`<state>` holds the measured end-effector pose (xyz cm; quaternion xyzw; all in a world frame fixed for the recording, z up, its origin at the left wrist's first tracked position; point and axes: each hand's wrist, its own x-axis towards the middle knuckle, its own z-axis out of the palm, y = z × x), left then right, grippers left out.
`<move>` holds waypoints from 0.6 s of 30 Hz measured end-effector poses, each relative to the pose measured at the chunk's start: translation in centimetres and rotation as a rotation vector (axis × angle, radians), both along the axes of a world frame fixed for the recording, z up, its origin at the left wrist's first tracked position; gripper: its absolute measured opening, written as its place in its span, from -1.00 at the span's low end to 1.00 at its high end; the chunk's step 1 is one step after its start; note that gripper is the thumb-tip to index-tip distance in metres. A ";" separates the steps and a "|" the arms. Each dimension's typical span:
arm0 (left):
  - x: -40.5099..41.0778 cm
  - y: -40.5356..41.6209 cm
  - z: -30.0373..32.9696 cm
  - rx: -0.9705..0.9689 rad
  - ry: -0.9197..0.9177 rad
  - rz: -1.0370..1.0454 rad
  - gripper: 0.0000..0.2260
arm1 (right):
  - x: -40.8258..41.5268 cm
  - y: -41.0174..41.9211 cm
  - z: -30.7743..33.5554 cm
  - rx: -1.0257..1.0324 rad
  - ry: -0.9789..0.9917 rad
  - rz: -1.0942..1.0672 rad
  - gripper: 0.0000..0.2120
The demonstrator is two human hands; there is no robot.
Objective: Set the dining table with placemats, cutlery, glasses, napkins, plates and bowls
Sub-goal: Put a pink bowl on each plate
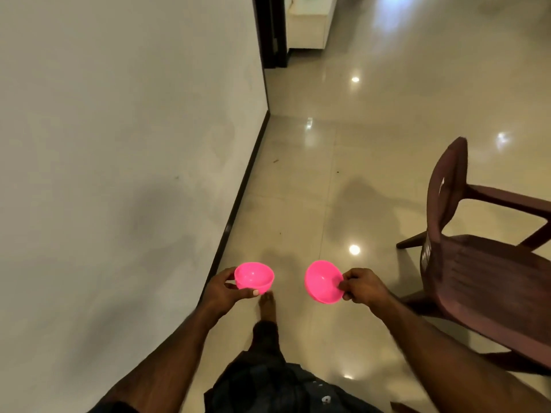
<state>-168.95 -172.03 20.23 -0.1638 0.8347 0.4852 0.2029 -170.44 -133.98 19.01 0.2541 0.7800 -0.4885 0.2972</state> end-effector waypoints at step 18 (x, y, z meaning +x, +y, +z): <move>-56.2 19.4 2.2 0.032 0.086 -0.548 -0.18 | -36.1 10.1 -1.1 -0.070 0.017 -0.537 -0.92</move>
